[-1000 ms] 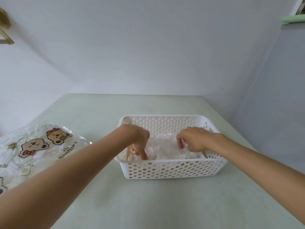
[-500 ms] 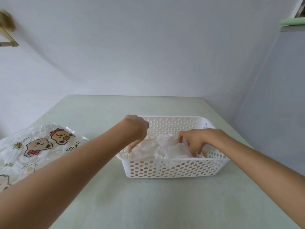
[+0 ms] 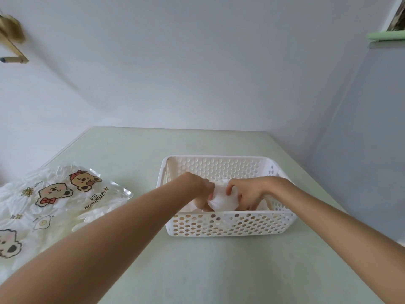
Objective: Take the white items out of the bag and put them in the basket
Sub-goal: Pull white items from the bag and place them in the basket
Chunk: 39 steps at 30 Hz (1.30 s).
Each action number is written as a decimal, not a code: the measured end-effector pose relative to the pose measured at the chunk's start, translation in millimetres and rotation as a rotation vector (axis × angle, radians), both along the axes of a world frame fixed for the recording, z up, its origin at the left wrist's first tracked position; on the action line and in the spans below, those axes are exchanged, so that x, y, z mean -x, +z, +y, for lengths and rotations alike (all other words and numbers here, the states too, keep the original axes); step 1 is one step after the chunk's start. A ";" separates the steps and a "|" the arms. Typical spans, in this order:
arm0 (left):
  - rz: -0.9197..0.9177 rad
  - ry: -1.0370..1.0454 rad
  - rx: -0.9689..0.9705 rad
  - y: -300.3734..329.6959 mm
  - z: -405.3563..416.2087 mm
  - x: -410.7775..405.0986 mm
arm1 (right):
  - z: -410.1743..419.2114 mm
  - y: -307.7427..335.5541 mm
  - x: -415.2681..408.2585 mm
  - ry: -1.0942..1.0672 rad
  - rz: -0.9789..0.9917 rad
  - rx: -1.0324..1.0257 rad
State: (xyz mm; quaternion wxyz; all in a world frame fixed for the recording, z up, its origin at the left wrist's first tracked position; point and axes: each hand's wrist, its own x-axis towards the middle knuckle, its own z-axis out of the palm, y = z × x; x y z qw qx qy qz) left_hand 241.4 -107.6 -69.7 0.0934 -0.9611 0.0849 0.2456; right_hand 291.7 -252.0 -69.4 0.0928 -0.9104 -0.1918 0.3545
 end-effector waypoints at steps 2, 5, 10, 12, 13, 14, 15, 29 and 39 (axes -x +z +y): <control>-0.011 -0.017 -0.017 0.8 4.3 1.8 | -6.8 1.8 -3.1 -0.026 0.008 0.018; -0.017 0.006 -0.022 -0.1 11.3 1.9 | -12.2 2.4 -7.0 -0.071 0.022 0.021; -0.032 0.064 -0.085 -4.3 12.8 0.5 | -10.4 3.1 -2.9 -0.070 0.015 0.052; -0.007 0.087 -0.092 -2.7 14.5 -2.0 | -11.3 8.6 -2.5 -0.055 0.048 0.056; 0.011 0.086 -0.089 -0.5 16.1 -3.7 | -11.7 13.2 -3.2 -0.044 0.064 0.055; 0.031 0.076 -0.081 2.6 18.3 -4.2 | -11.8 18.2 -3.2 -0.028 0.068 0.055; 0.044 0.064 -0.062 6.7 20.2 -4.2 | -12.4 23.0 -2.9 -0.010 0.053 0.050; -0.602 0.203 0.625 65.2 103.9 124.8 | 33.0 67.1 79.8 0.044 -0.460 -0.629; -0.369 0.546 0.467 51.2 190.6 203.3 | 139.2 31.0 151.3 0.120 -0.664 -0.791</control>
